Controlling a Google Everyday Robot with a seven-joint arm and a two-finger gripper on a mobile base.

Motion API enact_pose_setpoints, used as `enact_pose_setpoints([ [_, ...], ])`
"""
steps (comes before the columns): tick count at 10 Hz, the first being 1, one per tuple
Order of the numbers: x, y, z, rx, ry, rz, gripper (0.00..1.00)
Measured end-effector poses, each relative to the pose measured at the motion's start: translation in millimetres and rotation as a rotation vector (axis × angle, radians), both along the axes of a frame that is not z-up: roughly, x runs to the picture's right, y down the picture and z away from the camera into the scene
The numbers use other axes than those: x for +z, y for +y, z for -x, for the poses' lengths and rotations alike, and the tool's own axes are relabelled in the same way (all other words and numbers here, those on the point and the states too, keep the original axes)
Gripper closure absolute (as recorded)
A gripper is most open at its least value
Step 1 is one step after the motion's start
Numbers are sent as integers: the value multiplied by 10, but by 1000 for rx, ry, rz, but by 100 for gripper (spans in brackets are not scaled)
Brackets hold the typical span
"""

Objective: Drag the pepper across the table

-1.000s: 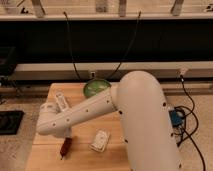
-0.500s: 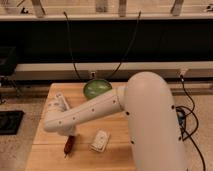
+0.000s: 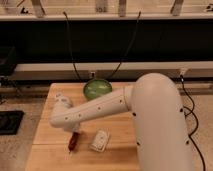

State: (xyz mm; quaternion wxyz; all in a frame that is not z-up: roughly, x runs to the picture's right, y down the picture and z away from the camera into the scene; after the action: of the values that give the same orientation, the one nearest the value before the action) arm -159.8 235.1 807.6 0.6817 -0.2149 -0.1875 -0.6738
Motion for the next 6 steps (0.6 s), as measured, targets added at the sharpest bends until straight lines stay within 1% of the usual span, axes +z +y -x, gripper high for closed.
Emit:
enact_pose_setpoints([
  [1, 10, -18, -10, 3, -4, -1, 92],
  [2, 32, -54, -62, 6, -8, -2, 98],
  [3, 55, -88, -119, 10, -12, -4, 100],
  [6, 119, -204, -273, 28, -15, -6, 100],
])
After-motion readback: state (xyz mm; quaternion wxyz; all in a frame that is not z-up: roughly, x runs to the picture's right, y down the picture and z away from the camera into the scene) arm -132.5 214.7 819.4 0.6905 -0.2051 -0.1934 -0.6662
